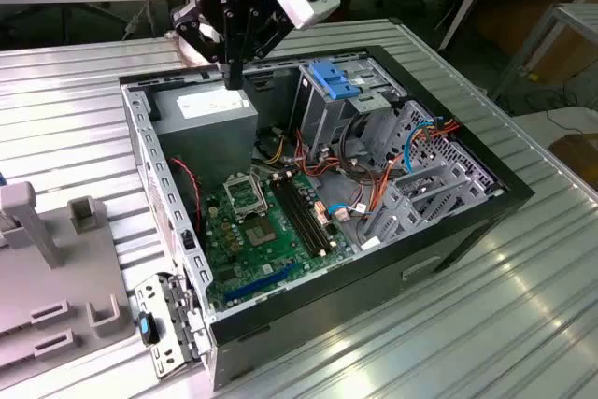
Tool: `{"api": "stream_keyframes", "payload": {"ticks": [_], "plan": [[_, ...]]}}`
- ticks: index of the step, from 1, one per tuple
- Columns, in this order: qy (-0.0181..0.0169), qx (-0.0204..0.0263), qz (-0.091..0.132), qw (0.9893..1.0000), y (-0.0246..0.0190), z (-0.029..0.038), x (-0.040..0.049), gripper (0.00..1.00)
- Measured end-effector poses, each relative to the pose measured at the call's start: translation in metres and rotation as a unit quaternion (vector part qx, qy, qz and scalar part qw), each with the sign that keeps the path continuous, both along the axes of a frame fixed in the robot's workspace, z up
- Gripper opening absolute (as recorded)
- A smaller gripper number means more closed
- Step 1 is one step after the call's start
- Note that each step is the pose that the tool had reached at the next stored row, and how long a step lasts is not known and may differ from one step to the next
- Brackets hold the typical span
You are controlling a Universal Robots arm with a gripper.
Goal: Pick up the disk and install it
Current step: 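Reach for the disk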
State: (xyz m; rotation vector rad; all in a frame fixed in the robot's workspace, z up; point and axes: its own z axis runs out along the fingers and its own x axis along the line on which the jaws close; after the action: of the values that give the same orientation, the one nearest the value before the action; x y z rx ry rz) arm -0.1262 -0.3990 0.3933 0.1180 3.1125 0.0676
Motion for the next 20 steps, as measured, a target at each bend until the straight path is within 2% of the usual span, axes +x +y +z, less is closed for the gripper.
{"api": "stream_keyframes", "payload": {"ticks": [1,4,5,12,15,20], "plan": [[0.0,0.0,0.0,1.0,0.0,0.0,-0.0054,0.11],[0.0,0.0,0.0,1.0,0.0,0.0,-0.0136,0.11],[0.0,0.0001,0.0,1.0,0.0,0.0,-0.0208,0.11],[0.0,0.0002,0.0,1.0,0.0,0.0,-0.036,0.11],[0.0,0.0002,0.0,1.0,0.0,0.0,-0.0508,0.11],[0.0,0.0002,0.0,1.0,0.0,0.0,-0.0689,0.11]]}}
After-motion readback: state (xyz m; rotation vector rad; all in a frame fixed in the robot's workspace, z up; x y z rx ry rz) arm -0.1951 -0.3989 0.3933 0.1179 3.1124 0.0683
